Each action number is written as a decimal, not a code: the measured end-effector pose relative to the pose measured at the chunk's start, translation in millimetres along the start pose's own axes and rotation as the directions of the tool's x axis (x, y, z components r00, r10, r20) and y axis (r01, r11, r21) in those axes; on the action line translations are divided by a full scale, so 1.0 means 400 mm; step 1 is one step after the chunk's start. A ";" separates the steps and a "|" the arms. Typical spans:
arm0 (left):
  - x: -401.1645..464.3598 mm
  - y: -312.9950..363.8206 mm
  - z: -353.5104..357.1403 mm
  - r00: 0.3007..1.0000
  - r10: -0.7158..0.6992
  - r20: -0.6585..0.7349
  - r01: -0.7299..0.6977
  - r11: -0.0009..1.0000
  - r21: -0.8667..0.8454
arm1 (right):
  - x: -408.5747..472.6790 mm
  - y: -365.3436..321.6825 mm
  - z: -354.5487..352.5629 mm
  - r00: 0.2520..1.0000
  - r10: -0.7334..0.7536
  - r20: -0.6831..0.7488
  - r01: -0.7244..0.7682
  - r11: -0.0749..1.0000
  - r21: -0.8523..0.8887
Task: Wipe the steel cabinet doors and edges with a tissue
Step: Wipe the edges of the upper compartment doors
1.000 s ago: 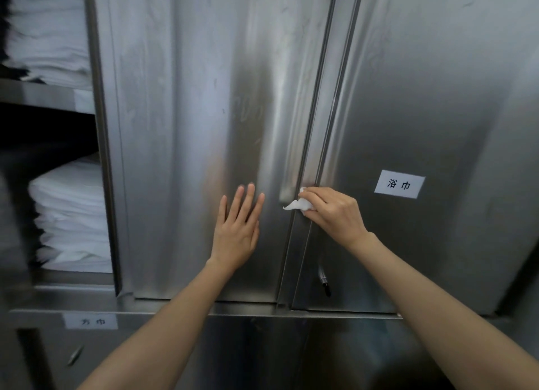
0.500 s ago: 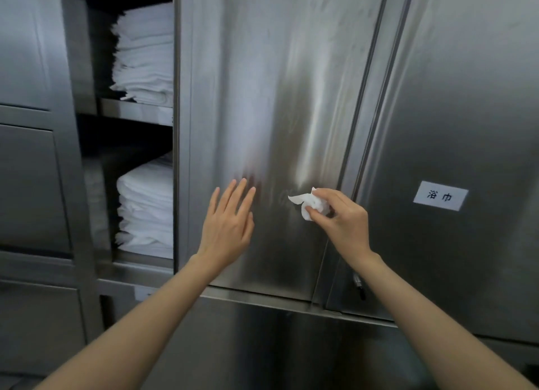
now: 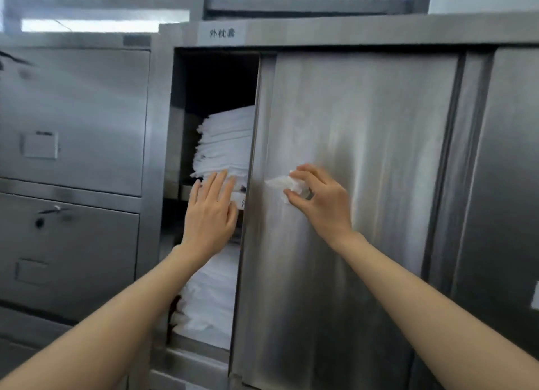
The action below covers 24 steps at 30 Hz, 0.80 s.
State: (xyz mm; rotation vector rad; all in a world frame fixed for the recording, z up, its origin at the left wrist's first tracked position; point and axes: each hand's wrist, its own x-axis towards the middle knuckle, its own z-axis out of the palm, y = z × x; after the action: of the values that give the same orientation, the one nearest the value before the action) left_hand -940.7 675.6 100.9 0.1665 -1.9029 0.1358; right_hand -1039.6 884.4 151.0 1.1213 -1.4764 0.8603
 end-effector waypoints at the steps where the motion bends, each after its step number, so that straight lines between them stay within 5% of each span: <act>1: 0.039 -0.036 -0.004 0.999 -0.007 -0.035 0.007 1.000 -0.005 | 0.046 -0.007 0.022 1.000 -0.017 -0.004 0.017 1.000 -0.004; 9: 0.327 -0.306 -0.040 0.967 0.092 -0.239 -0.090 0.996 0.018 | 0.380 -0.059 0.201 0.975 -0.142 -0.174 0.095 0.962 -0.256; 15: 0.429 -0.429 0.031 0.965 0.135 -0.225 -0.121 0.990 0.076 | 0.525 -0.037 0.242 0.921 -0.324 -0.218 0.125 0.773 -0.622; 19: 0.441 -0.458 0.089 0.948 0.183 -0.260 -0.157 0.981 0.116 | 0.531 -0.002 0.271 0.947 -0.281 -0.157 0.090 0.700 -0.708; 24: 0.438 -0.465 0.109 0.934 0.141 -0.328 -0.143 0.990 0.016 | 0.473 -0.009 0.327 0.967 -0.171 -0.188 0.011 0.767 -0.641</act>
State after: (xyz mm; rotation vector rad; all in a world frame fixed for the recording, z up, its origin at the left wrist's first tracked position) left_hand -1004.4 476.7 254.3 -0.0019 -1.5803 0.2384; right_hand -1079.8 723.2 310.0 0.5449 -1.3429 0.3447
